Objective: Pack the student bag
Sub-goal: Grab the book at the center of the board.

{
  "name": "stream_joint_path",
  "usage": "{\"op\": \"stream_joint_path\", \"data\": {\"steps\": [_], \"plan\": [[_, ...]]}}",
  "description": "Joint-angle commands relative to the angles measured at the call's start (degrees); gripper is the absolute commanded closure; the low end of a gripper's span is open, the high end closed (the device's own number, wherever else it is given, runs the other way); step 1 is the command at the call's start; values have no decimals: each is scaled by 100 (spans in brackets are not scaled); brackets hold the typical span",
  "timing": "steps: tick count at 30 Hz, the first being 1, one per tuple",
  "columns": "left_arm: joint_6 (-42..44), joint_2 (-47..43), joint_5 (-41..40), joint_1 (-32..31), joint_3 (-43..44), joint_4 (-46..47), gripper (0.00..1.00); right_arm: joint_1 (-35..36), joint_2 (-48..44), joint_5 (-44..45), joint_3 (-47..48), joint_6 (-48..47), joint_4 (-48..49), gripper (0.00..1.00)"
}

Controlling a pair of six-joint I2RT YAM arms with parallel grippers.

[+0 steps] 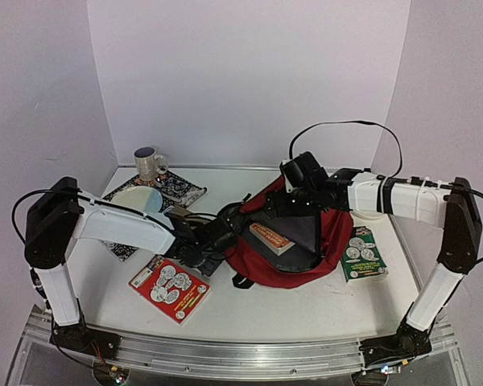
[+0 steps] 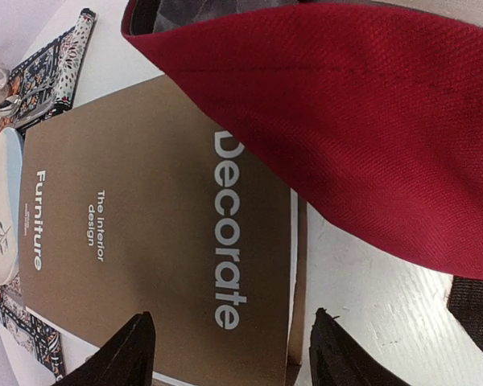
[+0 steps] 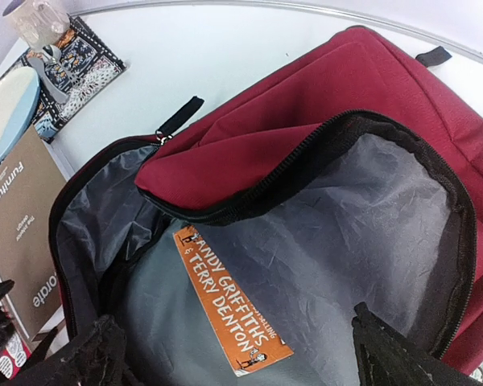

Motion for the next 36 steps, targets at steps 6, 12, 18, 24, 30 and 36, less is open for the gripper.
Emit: {"op": "stream_joint_path", "data": {"steps": [6, 12, 18, 24, 30, 36], "plan": [[-7, 554, -665, -203, 604, -470, 38, -3, -274, 88, -179, 114, 32, 2], [-51, 934, -910, -262, 772, -592, 44, -31, -283, 4, -244, 124, 122, 2], [-125, 913, -1032, -411, 858, -738, 64, -49, -348, -54, -333, 127, 209, 2], [-259, 550, -1060, -581, 1071, -1068, 88, -48, -382, -191, -313, 98, 257, 2], [-498, 130, -1124, -622, 1205, -1479, 100, -45, -389, -542, -252, 46, 267, 2], [-594, -358, -1042, -619, 1288, -1776, 100, -43, -398, -1159, -109, -1, 267, 2]]}}
